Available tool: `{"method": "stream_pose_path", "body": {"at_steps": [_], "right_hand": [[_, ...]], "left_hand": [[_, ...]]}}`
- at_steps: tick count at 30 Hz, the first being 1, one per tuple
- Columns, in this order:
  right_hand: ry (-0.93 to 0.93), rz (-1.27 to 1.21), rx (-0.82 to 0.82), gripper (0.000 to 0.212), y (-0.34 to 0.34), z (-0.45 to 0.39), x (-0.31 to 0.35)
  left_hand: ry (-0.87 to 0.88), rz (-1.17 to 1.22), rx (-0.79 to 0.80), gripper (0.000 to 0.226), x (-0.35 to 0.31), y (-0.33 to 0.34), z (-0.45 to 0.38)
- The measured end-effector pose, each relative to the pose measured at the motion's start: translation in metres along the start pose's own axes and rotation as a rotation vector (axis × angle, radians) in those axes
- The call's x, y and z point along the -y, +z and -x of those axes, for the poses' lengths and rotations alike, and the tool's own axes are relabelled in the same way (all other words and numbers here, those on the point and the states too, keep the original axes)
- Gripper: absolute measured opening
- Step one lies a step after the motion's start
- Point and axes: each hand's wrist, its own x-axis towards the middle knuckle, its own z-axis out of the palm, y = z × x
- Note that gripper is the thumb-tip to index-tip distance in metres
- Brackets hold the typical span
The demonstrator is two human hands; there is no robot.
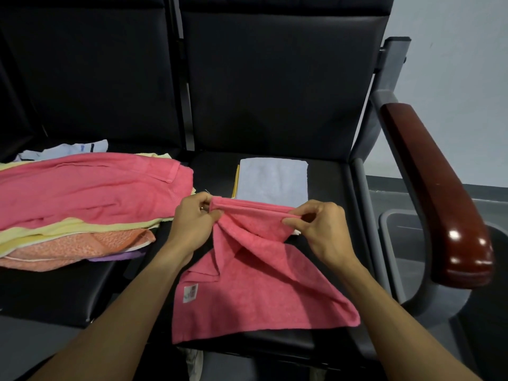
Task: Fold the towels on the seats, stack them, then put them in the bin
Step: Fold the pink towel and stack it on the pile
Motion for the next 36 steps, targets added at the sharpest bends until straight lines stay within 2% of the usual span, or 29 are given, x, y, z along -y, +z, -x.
{"method": "stream_pose_path", "body": {"at_steps": [3, 7, 10, 16, 20, 24, 28, 31, 36], "right_hand": [[-0.003, -0.038, -0.006, 0.011, 0.000, 0.000, 0.000], [0.018, -0.069, 0.001, 0.027, 0.001, 0.000, -0.001], [0.074, -0.082, 0.003, 0.011, -0.001, -0.004, -0.001], [0.073, -0.256, -0.095, 0.019, -0.011, 0.006, 0.009], [0.020, -0.329, -0.118, 0.015, -0.030, 0.020, 0.049], [-0.119, -0.256, -0.161, 0.015, -0.068, 0.031, 0.115], [-0.292, -0.011, -0.141, 0.019, -0.105, 0.045, 0.179], [-0.382, 0.087, -0.179, 0.021, -0.123, 0.057, 0.208], [-0.371, 0.112, -0.241, 0.014, -0.134, 0.080, 0.229]], "left_hand": [[-0.001, 0.011, -0.003, 0.016, -0.001, 0.001, -0.001], [0.002, 0.021, -0.018, 0.016, -0.003, 0.003, 0.001], [0.024, 0.025, -0.023, 0.016, -0.008, 0.003, 0.002], [0.073, 0.019, -0.048, 0.018, -0.024, 0.003, 0.010], [0.113, 0.054, -0.082, 0.021, -0.067, -0.017, 0.025], [0.191, 0.043, -0.145, 0.020, -0.128, -0.047, 0.043], [0.288, 0.042, -0.304, 0.017, -0.183, -0.077, 0.073], [0.330, 0.024, -0.331, 0.015, -0.206, -0.091, 0.092], [0.366, 0.038, -0.309, 0.017, -0.225, -0.102, 0.116]]}}
